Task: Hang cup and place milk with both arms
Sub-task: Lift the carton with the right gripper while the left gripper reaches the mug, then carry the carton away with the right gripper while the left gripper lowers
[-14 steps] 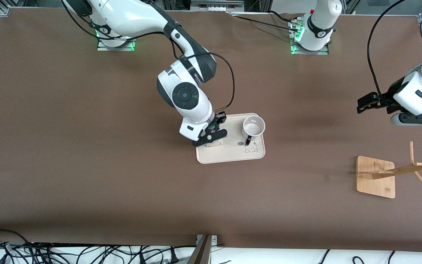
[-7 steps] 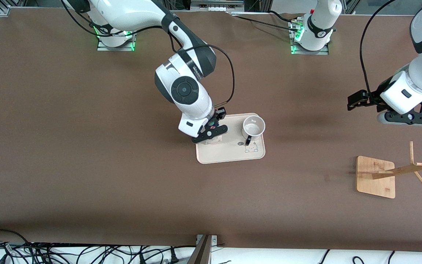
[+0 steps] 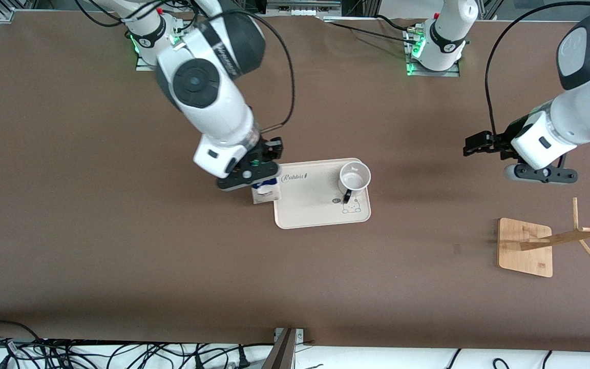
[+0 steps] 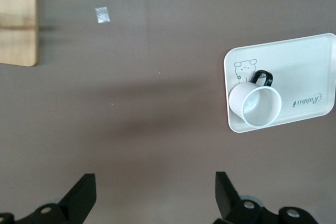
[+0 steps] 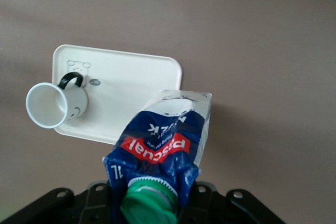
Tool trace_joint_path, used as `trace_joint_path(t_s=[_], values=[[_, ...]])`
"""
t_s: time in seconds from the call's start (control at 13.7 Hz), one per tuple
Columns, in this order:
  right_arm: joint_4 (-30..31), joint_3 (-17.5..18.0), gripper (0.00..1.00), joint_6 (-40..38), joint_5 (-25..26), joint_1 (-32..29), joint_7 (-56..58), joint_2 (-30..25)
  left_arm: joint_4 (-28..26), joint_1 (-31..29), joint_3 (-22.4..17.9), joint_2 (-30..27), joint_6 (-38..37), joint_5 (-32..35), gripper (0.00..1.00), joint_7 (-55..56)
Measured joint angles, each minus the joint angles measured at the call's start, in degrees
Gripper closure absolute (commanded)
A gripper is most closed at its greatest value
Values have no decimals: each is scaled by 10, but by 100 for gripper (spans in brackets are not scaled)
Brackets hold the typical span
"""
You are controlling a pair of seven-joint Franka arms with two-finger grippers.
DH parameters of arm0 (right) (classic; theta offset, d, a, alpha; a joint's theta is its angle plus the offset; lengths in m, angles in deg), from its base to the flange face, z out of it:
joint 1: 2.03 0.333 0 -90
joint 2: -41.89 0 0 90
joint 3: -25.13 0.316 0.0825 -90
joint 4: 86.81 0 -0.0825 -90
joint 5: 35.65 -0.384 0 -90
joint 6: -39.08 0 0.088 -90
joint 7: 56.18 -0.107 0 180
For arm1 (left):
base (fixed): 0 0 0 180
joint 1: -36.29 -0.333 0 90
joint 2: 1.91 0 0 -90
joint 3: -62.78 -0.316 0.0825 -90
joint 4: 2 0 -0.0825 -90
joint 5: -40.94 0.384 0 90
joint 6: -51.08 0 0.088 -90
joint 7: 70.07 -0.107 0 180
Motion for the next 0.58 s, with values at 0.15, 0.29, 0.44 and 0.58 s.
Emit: trace_joint_path(t_s=[0.15, 0.29, 0.44, 0.58], values=[[33, -20, 55, -31, 0, -28, 3, -42, 0, 25, 1, 11, 0, -3, 0, 1], [56, -27, 54, -63, 0, -70, 24, -72, 0, 60, 2, 17, 1, -5, 0, 13], [75, -29, 53, -78, 0, -116, 62, -87, 0, 103, 3, 28, 16, -15, 0, 44], [99, -30, 53, -80, 0, -158, 113, -97, -1, 142, 4, 50, 52, -28, 0, 66]])
